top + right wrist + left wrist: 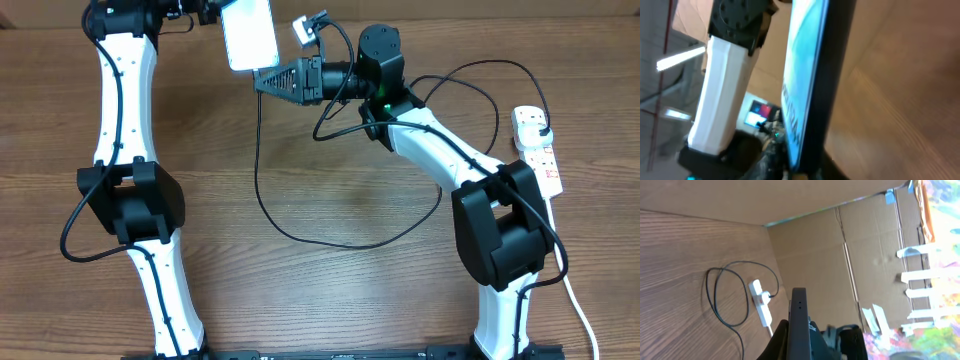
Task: Plug charger to phone and switch on socket
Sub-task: 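Open the right gripper and withdraw the right arm from the phone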
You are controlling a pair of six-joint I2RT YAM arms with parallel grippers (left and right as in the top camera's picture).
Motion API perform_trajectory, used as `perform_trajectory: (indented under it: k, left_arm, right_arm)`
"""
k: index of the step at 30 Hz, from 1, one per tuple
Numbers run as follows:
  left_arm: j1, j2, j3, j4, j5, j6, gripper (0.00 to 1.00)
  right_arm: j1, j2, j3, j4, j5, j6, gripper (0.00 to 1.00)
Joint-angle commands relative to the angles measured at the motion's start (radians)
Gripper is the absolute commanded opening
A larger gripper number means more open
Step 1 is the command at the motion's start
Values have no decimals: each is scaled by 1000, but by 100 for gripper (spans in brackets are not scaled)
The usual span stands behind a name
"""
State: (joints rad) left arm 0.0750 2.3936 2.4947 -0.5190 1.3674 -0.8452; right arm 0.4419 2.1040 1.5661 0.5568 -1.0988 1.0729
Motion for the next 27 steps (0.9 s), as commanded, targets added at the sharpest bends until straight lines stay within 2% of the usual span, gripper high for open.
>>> perform_trajectory:
  k: [1, 3, 7, 8, 17, 20, 27]
  left_arm:
    - [-8, -42, 25, -1, 56, 15, 4]
    - [-4, -42, 25, -1, 53, 15, 4]
    - [2, -42, 25, -1, 40, 16, 4]
    - [4, -42, 25, -1, 39, 16, 4]
    - [21, -42, 25, -5, 42, 15, 4]
    - [25, -42, 25, -8, 43, 15, 4]
    - [28, -42, 25, -8, 43, 16, 4]
  right_arm:
    - [-13, 6, 19, 4, 30, -31, 32]
    - [-13, 6, 19, 4, 8, -53, 70]
    - [-13, 6, 19, 7, -6, -56, 97]
    - [-13, 6, 19, 8, -6, -56, 100]
    - [-38, 6, 19, -45, -10, -56, 100]
    - [-60, 6, 19, -119, -10, -69, 100]
    - [-119, 6, 18, -372, -35, -241, 100]
